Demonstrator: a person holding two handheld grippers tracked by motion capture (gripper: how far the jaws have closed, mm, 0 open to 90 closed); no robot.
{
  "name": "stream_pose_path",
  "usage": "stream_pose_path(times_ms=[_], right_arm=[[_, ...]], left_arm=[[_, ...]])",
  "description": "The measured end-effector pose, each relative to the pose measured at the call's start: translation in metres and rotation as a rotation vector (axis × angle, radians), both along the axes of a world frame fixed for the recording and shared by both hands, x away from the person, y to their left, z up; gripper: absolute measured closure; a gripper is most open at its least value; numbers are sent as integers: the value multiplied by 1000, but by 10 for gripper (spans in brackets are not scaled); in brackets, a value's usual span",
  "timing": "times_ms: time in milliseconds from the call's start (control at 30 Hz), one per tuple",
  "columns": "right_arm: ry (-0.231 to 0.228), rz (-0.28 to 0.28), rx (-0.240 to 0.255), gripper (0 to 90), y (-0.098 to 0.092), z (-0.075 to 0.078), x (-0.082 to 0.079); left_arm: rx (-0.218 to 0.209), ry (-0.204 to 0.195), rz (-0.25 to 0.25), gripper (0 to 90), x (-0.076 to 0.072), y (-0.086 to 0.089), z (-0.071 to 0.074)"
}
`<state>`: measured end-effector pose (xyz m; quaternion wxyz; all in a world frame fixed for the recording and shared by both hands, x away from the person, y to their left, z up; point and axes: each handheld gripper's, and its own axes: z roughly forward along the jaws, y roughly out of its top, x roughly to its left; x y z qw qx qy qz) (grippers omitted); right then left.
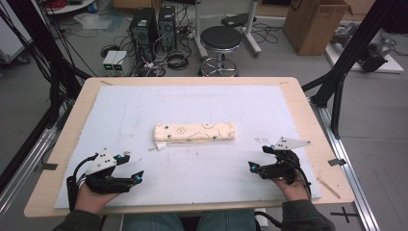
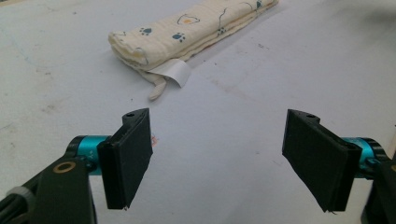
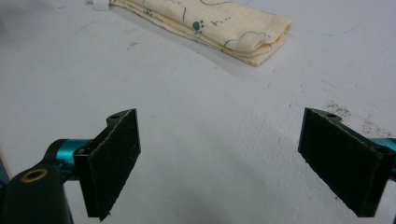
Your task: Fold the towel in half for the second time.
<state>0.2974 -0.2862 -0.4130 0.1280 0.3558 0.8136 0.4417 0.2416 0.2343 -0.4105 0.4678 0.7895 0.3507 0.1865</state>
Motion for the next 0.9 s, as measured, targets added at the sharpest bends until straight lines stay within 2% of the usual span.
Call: stream_pose_path(times_ms=[900], right_arm=[[16, 15, -8, 121, -2, -5, -11]], left_arm=[[11, 3, 5, 245, -7, 2, -4]])
